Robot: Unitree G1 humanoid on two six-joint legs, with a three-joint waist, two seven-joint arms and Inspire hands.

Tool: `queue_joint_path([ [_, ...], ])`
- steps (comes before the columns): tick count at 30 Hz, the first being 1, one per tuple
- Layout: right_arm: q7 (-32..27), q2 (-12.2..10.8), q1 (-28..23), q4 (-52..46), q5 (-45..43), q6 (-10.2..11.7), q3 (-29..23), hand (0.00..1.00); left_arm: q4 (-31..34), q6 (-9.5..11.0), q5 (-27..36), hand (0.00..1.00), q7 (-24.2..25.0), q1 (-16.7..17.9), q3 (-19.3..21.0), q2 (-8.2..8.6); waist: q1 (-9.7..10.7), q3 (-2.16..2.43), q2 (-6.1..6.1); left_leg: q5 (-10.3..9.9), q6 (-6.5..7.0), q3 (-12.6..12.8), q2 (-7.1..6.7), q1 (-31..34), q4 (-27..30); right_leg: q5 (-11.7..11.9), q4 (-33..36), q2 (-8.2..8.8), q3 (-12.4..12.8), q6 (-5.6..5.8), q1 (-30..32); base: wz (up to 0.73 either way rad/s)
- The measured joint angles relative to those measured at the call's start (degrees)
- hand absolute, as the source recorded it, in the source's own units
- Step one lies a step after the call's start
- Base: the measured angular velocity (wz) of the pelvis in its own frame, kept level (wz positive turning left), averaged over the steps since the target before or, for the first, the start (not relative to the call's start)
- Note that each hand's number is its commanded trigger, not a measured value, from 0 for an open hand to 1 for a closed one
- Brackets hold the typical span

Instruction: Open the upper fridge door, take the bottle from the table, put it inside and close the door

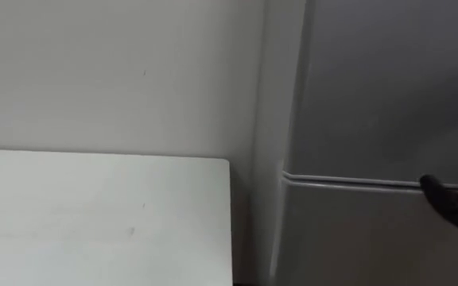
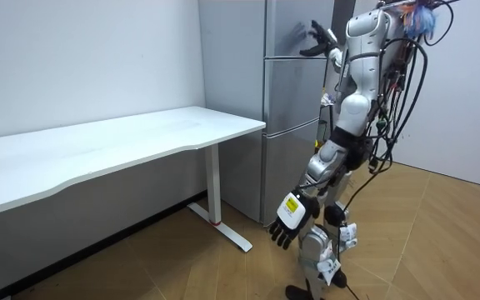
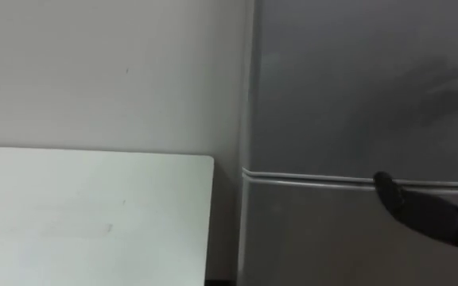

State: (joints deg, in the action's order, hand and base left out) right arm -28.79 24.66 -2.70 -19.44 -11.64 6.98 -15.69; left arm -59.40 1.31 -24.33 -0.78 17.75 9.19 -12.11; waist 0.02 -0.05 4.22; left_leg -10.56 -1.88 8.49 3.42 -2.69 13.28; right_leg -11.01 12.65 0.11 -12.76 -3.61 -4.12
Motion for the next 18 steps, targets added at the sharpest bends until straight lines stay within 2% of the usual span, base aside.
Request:
queue_joint_path([
  [6,-1.8,1.1,0.6,0.8,0.0,3.4,-2.2,0.00,0.0,0.1,0.2,0.00,0.0,-0.3,0.1,-0.70,0.0,-0.16,1.49,-0.5,0.11,-0.1,-0.23,-0.9,-0.3,-0.3,-1.2,0.01,-0.3,0.17,-1.1,0.09],
  [9,-1.9,1.6,0.4,3.5,0.5,4.2,-5.3,0.00,-0.2,0.1,0.1,0.00,0.0,-0.2,0.1,-0.58,1.6,-0.14,1.48,-1.1,0.32,-1.1,-0.64,-0.1,0.3,-0.5,-2.0,0.31,-1.5,0.52,-1.6,0.20],
  [12,-2.8,1.8,-1.1,5.7,2.4,3.6,-8.2,0.00,-0.3,-0.1,0.2,0.00,-0.1,0.0,0.1,-0.66,2.3,0.09,1.59,-1.1,0.50,-0.9,-1.06,-0.4,-0.3,-0.6,-2.0,0.63,-1.6,1.03,-1.9,0.05],
  [16,-5.0,1.8,-2.0,7.7,3.4,3.6,-9.1,0.00,-0.1,-0.1,0.4,0.00,-0.3,0.5,0.9,-0.80,3.4,0.08,1.44,-1.1,0.54,-0.5,-1.26,-1.1,-0.6,-0.7,-2.2,0.72,-1.4,1.15,-1.8,-0.06],
  [18,-5.7,1.8,-4.3,8.8,6.0,3.7,-11.7,0.00,1.2,-0.1,0.5,0.00,-0.3,0.8,1.8,-0.68,3.5,0.17,1.58,-1.1,0.53,-0.5,-1.31,-0.9,-0.7,-0.7,-2.8,0.76,-1.3,1.24,-1.8,0.02],
])
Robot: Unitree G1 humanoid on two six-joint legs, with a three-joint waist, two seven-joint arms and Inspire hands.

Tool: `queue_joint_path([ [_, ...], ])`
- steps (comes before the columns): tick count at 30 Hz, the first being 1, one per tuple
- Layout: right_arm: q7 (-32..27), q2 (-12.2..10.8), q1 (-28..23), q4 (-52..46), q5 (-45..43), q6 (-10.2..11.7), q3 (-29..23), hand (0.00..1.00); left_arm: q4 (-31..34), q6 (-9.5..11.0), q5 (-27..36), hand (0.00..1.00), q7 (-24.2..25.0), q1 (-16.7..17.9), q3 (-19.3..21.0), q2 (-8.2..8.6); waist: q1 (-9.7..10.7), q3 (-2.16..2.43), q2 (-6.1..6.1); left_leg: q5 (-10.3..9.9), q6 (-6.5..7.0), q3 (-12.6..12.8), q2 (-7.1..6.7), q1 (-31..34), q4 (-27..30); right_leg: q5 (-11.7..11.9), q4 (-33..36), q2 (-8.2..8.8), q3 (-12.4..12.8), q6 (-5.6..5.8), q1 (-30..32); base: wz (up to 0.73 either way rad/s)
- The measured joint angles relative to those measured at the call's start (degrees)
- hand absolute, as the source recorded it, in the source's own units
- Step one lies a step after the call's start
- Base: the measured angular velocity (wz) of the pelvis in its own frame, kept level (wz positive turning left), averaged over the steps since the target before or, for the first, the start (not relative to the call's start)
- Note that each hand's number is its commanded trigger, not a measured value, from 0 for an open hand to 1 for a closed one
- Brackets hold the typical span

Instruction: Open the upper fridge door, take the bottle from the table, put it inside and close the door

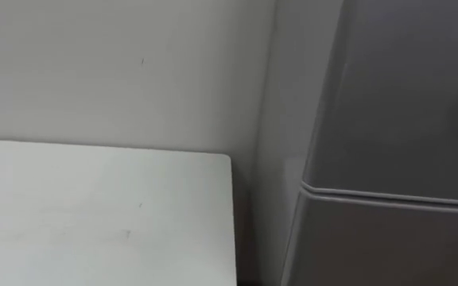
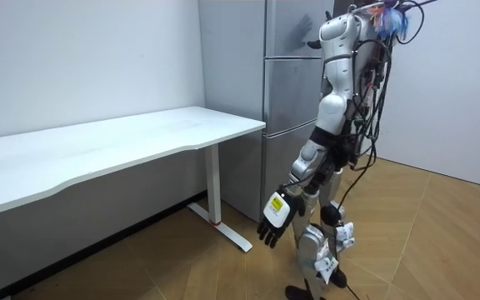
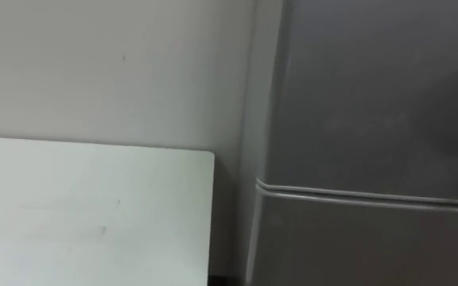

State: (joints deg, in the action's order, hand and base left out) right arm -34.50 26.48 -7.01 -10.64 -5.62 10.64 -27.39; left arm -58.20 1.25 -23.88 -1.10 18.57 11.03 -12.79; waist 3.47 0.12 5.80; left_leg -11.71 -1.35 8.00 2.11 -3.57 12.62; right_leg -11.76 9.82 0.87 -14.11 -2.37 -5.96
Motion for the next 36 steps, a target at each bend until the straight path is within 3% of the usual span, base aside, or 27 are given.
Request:
queue_joint_path([
  [5,-2.6,-0.1,-1.1,6.0,8.4,-0.3,-2.6,0.00,1.5,-0.7,-0.1,0.00,0.0,0.2,0.1,0.08,0.0,0.09,-0.40,0.0,0.00,0.7,0.11,-0.3,0.0,0.0,-0.2,-0.14,1.0,-0.01,-0.2,-0.07],
  [7,-2.9,-0.8,-1.7,8.7,11.9,-0.3,-2.6,0.00,2.7,-1.4,-0.1,0.00,-0.3,0.3,0.1,0.13,0.3,-0.11,-0.48,0.0,0.00,0.8,0.10,-0.7,0.0,0.0,-0.2,-0.14,1.1,-0.01,-0.6,0.00],
  [10,-3.7,-3.5,-4.1,12.8,16.7,-0.9,-2.6,0.00,3.7,-1.6,-0.1,0.00,-1.8,0.2,0.1,0.28,0.1,-0.03,-0.82,-0.1,-0.01,1.3,0.13,-1.1,0.1,-0.2,-0.3,-0.15,1.5,0.11,-1.0,-0.03],
  [11,-4.4,-4.7,-4.9,13.7,17.8,-1.2,-2.6,0.00,3.7,-1.7,-0.1,0.00,-2.3,0.2,0.0,0.58,0.1,-0.22,-1.22,-0.3,0.05,1.3,0.15,-1.0,0.1,-0.3,-0.3,-0.15,1.6,0.18,-0.8,-0.03],
  [13,-5.5,-6.2,-5.9,15.4,21.0,-1.4,-2.6,0.00,3.8,-2.1,0.0,0.00,-2.6,0.1,-0.2,1.00,0.6,-0.14,-1.95,-0.5,0.30,1.3,0.09,-1.0,-0.1,-0.4,0.0,-0.14,1.9,0.32,-0.4,0.00],
  [19,-8.0,-9.8,-8.5,22.9,39.2,-2.4,-1.8,0.00,5.2,-2.6,0.8,0.00,-3.7,1.4,-0.1,1.18,1.0,-0.09,-3.12,-0.5,0.40,1.4,-0.11,-0.8,-0.9,-0.5,0.2,-0.04,1.9,0.54,0.0,0.00],
  [23,-7.8,-12.2,-9.2,31.8,48.4,-2.3,-0.7,0.00,5.3,-2.7,0.9,0.00,-3.8,2.4,0.0,2.00,1.0,0.46,-3.98,-0.5,0.43,1.7,-0.23,-0.8,-0.9,-0.5,0.3,-0.03,2.5,0.56,0.0,-0.04],
  [27,-6.7,-14.9,-9.6,40.2,52.0,-2.3,-0.5,0.00,5.3,-2.6,1.1,0.00,-5.2,2.5,0.1,3.14,1.2,0.29,-5.05,-0.5,0.44,1.7,-0.48,-1.6,-1.1,-0.7,0.0,0.18,2.5,0.79,-0.8,-0.01],
  [32,-4.5,-17.1,-11.0,46.4,51.5,-2.5,3.7,0.00,4.8,-2.5,1.2,0.00,-6.3,2.5,-0.3,4.18,1.3,0.26,-5.07,-0.5,0.43,2.0,-0.60,-2.0,-1.2,-1.0,-0.1,0.27,2.8,0.86,-1.1,-0.02],
  [36,-3.2,-17.5,-10.5,52.8,50.1,-2.4,6.3,0.00,3.4,-2.3,1.2,0.00,-7.3,2.5,-1.1,4.61,1.2,0.12,-5.27,-0.5,0.44,2.1,-0.71,-2.2,-1.2,-1.0,-0.1,0.35,3.0,0.87,-1.1,-0.01],
])
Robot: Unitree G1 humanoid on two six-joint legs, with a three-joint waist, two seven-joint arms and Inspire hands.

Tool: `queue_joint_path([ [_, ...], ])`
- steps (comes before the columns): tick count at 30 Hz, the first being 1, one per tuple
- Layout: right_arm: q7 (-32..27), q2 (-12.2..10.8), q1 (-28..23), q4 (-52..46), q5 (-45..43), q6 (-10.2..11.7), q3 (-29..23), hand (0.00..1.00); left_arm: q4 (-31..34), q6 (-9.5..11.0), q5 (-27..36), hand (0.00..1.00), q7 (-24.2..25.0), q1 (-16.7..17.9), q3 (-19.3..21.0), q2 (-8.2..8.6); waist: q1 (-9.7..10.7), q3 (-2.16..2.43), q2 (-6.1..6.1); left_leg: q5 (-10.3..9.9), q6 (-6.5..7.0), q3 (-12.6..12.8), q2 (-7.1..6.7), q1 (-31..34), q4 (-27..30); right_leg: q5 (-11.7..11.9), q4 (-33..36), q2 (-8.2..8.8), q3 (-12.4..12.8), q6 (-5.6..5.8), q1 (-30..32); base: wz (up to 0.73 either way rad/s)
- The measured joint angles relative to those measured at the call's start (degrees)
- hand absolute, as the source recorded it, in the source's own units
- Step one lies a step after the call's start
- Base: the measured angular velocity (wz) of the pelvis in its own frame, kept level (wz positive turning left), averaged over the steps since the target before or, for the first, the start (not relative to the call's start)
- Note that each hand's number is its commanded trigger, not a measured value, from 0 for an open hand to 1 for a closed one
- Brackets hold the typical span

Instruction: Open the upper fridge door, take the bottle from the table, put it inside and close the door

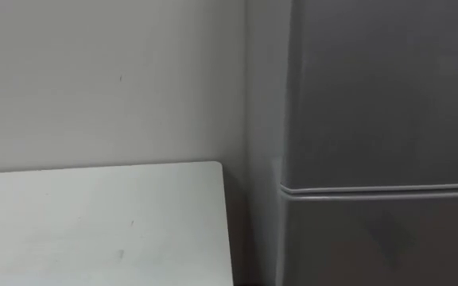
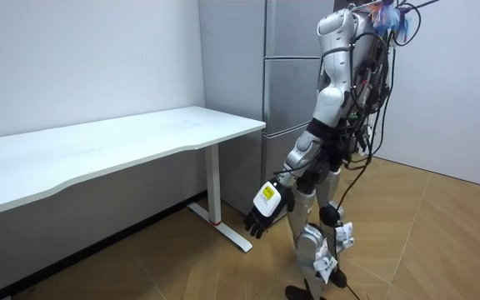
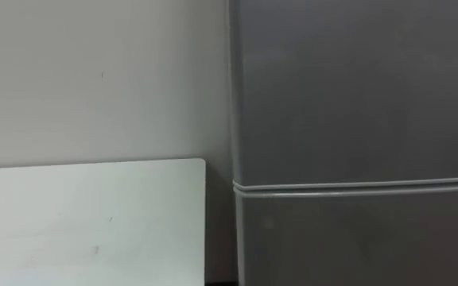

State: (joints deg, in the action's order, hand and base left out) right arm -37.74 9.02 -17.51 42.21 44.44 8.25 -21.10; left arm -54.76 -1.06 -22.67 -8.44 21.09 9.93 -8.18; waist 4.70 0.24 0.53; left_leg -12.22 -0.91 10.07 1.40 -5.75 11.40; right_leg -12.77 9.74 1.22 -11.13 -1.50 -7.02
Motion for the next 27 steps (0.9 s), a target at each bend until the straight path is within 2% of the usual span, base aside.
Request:
queue_joint_path([
  [4,1.7,-0.1,0.5,5.3,-4.0,0.0,3.3,0.00,-1.3,0.3,0.1,0.00,-0.1,0.0,-1.4,0.56,-0.2,-0.08,-0.54,0.0,0.01,0.1,-0.04,0.1,0.2,-0.1,-0.1,0.15,0.0,0.10,0.3,0.00],
  [8,6.6,-0.3,0.7,11.4,-9.3,-0.1,7.7,0.00,-2.0,0.5,0.1,0.00,-0.1,-0.9,-3.9,0.81,-0.2,0.06,-1.03,0.0,0.01,0.1,-0.02,0.1,0.2,-0.1,0.0,0.17,-0.1,0.10,0.3,0.01],
  [14,14.7,-0.6,0.4,12.4,-12.5,-0.3,13.3,0.00,-3.0,1.3,-0.2,0.00,-0.2,-1.8,-4.3,1.06,-0.3,0.02,-1.31,0.0,0.01,0.1,-0.01,-0.4,0.1,-0.1,0.1,0.15,-0.1,0.10,-0.1,-0.01],
  [18,21.7,-0.8,1.3,15.0,-13.8,-1.5,17.1,0.00,-3.2,1.3,-0.5,0.00,-0.2,-2.2,-6.0,1.06,-0.4,-0.08,-1.45,0.0,0.04,0.0,-0.05,-0.2,0.3,-0.1,0.0,0.26,-0.4,0.15,-0.3,0.04],
  [27,35.1,-1.1,4.0,20.4,-13.4,-4.2,20.0,0.00,-3.3,1.2,-0.5,0.00,0.0,-2.6,-6.8,1.09,-0.8,-0.16,-1.61,-0.1,0.14,0.1,-0.06,0.1,0.3,-0.1,0.0,0.40,-1.2,0.15,-0.2,0.01],
])
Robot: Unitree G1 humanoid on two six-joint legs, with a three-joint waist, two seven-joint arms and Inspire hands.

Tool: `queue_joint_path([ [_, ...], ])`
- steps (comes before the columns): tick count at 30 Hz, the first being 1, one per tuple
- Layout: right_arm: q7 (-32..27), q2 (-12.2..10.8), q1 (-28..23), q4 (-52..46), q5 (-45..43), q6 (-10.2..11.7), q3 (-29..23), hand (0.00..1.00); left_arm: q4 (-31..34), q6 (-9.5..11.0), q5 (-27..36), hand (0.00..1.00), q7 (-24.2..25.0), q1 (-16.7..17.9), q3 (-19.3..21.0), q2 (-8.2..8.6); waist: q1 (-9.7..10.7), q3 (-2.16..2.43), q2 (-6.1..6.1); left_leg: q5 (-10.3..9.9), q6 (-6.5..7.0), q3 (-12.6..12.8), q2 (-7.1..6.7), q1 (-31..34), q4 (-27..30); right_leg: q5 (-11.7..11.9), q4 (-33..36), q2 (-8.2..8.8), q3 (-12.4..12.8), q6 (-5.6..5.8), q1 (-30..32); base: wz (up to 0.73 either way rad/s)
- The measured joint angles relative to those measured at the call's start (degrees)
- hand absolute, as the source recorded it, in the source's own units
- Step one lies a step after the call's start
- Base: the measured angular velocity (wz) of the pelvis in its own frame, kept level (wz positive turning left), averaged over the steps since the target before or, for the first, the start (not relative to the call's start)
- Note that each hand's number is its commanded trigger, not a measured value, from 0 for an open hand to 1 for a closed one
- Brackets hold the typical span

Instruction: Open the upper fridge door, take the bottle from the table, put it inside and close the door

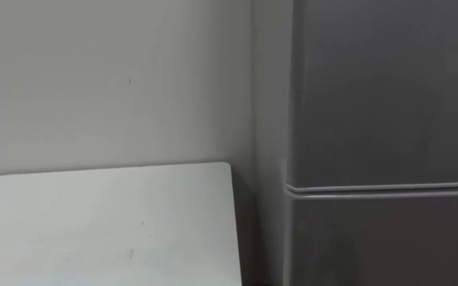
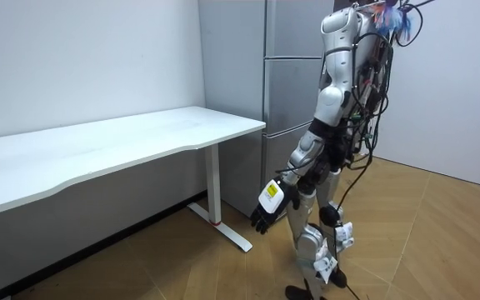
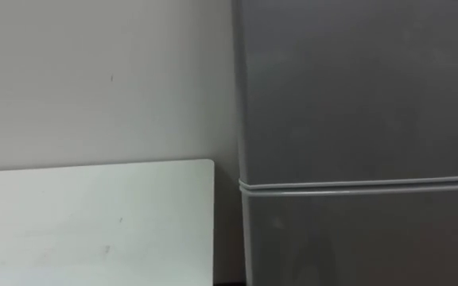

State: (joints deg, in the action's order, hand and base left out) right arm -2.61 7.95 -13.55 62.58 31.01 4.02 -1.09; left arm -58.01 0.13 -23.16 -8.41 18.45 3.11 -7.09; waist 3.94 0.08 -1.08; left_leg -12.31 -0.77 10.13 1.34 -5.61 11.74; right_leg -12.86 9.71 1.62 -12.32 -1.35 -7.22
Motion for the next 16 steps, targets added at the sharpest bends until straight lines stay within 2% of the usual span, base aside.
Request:
queue_joint_path([
  [6,4.5,0.0,0.6,2.0,0.0,-0.7,0.4,0.00,0.0,-0.4,0.0,0.00,0.0,-0.2,0.0,0.00,-0.9,-0.03,0.10,0.0,0.03,-0.4,-0.03,0.0,0.0,0.0,0.0,0.04,-0.5,0.00,-0.1,0.03],
  [16,7.9,0.2,1.1,2.4,-0.5,-2.1,1.0,0.00,-0.1,-1.6,0.0,0.00,0.0,-0.1,0.0,0.05,-1.3,-0.29,0.88,-0.2,0.28,-1.0,-0.08,1.1,0.9,-0.1,0.0,0.11,-0.9,0.10,0.3,0.04],
])
